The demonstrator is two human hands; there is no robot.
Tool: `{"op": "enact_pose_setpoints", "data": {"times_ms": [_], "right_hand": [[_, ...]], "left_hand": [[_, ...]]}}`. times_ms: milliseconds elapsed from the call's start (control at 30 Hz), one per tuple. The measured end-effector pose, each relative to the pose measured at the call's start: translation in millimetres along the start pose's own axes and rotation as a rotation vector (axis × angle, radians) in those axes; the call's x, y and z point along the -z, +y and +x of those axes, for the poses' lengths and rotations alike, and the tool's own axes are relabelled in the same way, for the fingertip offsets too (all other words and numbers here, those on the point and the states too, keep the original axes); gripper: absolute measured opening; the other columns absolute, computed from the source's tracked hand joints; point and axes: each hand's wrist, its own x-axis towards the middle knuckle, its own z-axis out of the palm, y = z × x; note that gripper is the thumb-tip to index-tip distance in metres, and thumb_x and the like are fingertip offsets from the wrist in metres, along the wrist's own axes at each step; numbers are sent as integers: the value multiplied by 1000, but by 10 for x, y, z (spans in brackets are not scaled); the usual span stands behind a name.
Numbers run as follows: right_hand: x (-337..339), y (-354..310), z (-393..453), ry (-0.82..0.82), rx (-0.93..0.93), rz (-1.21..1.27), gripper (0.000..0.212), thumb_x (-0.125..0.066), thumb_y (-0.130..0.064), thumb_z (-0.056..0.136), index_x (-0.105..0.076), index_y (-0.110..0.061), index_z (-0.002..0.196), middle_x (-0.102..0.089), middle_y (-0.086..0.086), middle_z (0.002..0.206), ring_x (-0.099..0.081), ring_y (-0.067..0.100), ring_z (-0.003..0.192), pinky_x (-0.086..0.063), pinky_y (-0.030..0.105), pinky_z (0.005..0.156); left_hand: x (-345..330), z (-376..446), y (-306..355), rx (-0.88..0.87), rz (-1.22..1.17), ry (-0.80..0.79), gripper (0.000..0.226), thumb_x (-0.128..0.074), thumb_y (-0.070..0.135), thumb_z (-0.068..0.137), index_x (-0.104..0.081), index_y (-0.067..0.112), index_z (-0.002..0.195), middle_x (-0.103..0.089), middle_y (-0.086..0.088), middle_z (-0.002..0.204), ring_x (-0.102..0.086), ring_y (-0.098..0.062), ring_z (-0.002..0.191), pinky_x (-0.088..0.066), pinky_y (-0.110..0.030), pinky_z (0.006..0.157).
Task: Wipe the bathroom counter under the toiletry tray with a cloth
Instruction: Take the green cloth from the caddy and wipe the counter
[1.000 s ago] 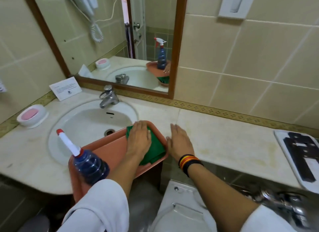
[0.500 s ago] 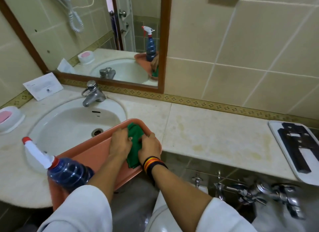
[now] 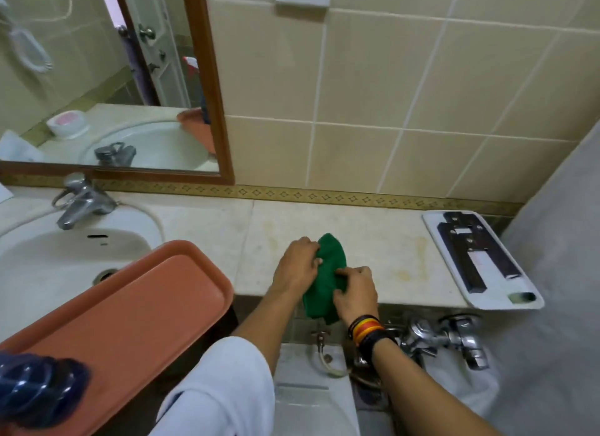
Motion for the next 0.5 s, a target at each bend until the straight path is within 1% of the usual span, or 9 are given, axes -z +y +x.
{"op": "enact_pose_setpoints", "data": {"times_ms": [67,100,167,200,233,300,367,433,500], "right_hand": [[-118,167,75,24,121,-125,41,-55,-14,89,-63,-10,129,-54,13,132,-54,33,123,-44,39,106],[-215,181,107,19,210,-151,46,-49,-18,92,-57,-9,137,-52,15,143,-48,33,133,-39,42,112],[-425,133,175,-61,354,-235,63,-30,-27,95,-31,-9,155,-28,12,164,-23,28,152,-20,47,123],[-520,114,216,-84,392,-300,69,-20,-33,94,-18,-10,159,-17,10,168,-14,24,155,-13,48,125],[-586,119,264,-86,400,-340,71,-14,-38,94,-12,-10,160,-12,8,169,-10,23,156,-9,48,125],[-637,171,346,-79,386,-372,69,-16,-42,99,-11,-10,160,-12,7,169,-11,23,156,-9,48,125],[-549,341,344,-69,343,-375,67,-22,-42,101,-17,-10,159,-17,8,168,-16,23,155,-11,47,125],[-368,644,289,-15,235,-381,66,-22,-42,101,-22,-8,158,-21,10,166,-21,25,154,-14,47,125],[-82,1053,227,16,100,-397,67,-16,-44,101,-19,-9,159,-18,10,167,-18,25,154,-14,46,125]], "left_hand": [[-196,-42,7,-3,19,-15,24,-52,16,101,-70,10,117,-66,-10,106,-64,-28,99,-55,-40,83],[-219,-84,-8,-7,-3,4,27,-49,16,102,-69,11,120,-69,-11,108,-65,-28,100,-54,-40,84],[-183,-176,-44,-16,-45,67,35,-45,15,104,-66,11,132,-72,-13,124,-65,-28,111,-52,-37,97],[-148,-214,-68,-18,-40,110,39,-45,13,104,-61,9,140,-69,-13,133,-63,-28,120,-47,-35,105],[-116,-241,-88,-15,-23,140,43,-45,12,104,-56,9,146,-64,-13,141,-59,-27,129,-42,-34,112],[-98,-225,-148,-23,23,166,47,-45,11,104,-49,10,151,-57,-12,150,-51,-26,139,-37,-37,120],[-223,-150,-90,-63,48,137,49,-44,11,105,-46,10,153,-52,-11,155,-47,-25,144,-32,-38,124],[-431,-43,83,-119,62,105,50,-42,11,105,-44,8,155,-47,-12,159,-42,-25,148,-22,-33,127],[-675,81,294,-164,74,79,51,-39,15,106,-39,8,157,-40,-13,163,-36,-25,152,-15,-30,127]]}}
